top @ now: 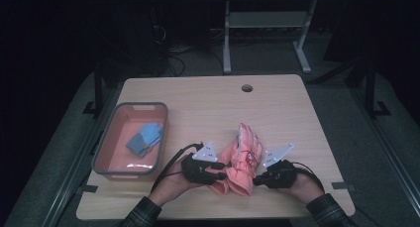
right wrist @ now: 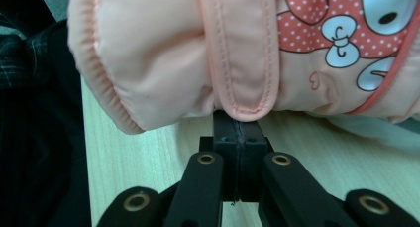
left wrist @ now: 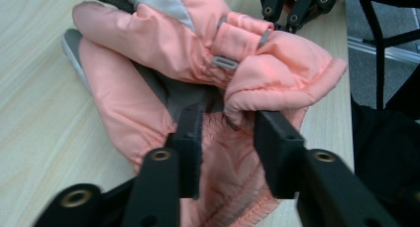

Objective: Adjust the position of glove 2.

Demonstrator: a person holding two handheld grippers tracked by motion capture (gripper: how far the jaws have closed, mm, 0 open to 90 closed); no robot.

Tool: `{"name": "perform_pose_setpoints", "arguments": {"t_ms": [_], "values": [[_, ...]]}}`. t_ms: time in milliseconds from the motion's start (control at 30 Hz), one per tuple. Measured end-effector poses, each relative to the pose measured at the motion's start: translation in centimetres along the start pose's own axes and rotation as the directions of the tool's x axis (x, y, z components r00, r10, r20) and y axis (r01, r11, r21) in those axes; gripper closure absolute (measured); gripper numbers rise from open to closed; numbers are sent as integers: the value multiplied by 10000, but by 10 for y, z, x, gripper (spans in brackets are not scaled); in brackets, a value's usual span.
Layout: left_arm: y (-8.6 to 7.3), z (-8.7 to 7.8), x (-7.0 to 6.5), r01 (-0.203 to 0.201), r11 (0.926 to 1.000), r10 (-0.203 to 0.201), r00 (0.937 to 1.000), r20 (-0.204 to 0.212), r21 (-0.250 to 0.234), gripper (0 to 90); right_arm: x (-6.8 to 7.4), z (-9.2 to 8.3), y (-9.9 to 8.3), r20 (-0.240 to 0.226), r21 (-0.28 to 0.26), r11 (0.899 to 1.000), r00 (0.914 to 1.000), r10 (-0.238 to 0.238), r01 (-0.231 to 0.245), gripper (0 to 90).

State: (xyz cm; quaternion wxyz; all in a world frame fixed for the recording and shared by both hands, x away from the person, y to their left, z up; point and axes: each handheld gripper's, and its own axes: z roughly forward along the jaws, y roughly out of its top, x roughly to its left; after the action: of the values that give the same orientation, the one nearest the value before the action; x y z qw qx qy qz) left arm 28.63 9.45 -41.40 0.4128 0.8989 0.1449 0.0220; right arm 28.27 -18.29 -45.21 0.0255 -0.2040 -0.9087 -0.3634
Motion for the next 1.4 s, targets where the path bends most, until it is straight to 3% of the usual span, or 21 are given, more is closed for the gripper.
{"name": "perform_pose_setpoints", "arguments": {"t_ms": [100,400,600,733,833,967,1133,1300,1400], "values": [[1,-4,2,13,9999,-13,10000,20,-133,749,1,-2,2,33,-192,9998,10000,33,-33,900],[-2,-28,19,636,9963,-661,9969,-420,-581,811,7,-8,19,34,-969,9948,9995,-303,305,900],[-8,-37,32,1199,9916,-1247,9857,-1136,-482,853,10,-1,37,114,-1228,9910,9985,-531,541,900],[-13,-34,36,1499,9886,-1505,9798,-1316,-141,853,13,6,44,-42,-1190,9906,9976,-690,680,900],[-16,-30,36,1635,9864,-1591,9754,-1526,170,809,14,12,45,9,-940,9921,9966,-829,827,900],[-15,-34,38,1927,9813,-1889,9643,-1858,23,637,12,9,41,50,-964,9928,9975,-709,711,900],[-12,-48,38,1831,9831,-1809,9633,-1981,-74,494,1,-10,33,518,-1362,9903,9984,-205,274,845],[-6,-60,38,1825,9812,-1913,9617,-1965,-622,451,-12,-29,29,1124,-1744,9845,9929,400,-200,790],[1,-62,40,1757,9822,-1854,9636,-1925,-663,418,-17,-34,27,1316,-1876,9817,9896,580,-326,772]]}}
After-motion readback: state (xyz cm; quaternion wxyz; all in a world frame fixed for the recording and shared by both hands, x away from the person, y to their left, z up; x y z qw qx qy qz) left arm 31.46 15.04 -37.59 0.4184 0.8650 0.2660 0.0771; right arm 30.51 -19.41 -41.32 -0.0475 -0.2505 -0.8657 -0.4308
